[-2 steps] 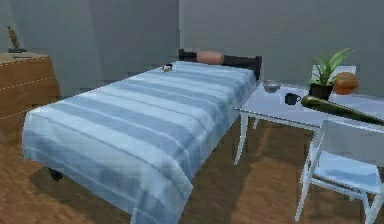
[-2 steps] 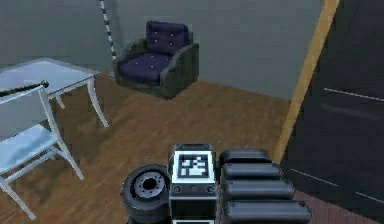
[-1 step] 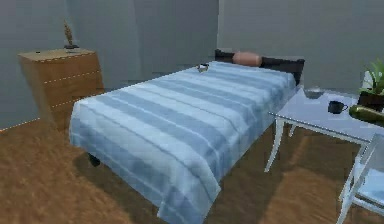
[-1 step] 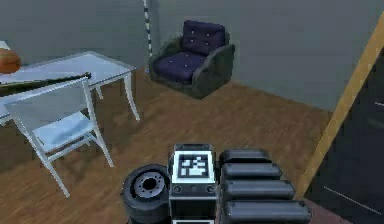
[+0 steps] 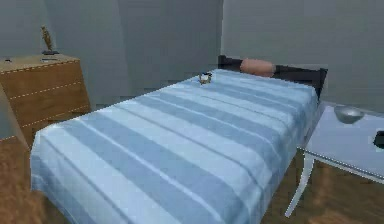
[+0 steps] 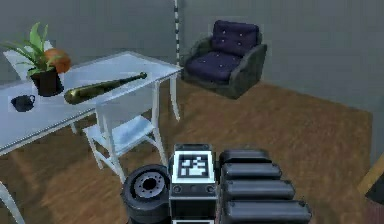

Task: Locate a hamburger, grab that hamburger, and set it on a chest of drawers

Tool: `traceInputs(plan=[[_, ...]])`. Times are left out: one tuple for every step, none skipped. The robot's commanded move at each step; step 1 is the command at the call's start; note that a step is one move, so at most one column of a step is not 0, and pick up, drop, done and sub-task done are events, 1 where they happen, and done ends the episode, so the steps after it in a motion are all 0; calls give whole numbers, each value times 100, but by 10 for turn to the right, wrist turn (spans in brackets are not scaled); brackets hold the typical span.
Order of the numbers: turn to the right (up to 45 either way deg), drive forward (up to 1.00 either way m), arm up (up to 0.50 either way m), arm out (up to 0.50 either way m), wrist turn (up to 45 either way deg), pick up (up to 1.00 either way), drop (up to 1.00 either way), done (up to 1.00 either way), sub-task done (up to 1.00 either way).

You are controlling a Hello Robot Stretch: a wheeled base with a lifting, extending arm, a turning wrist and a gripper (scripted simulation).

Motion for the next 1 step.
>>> traceInputs(plan=[[-450,0,0,0,0,0,0,0,0]])
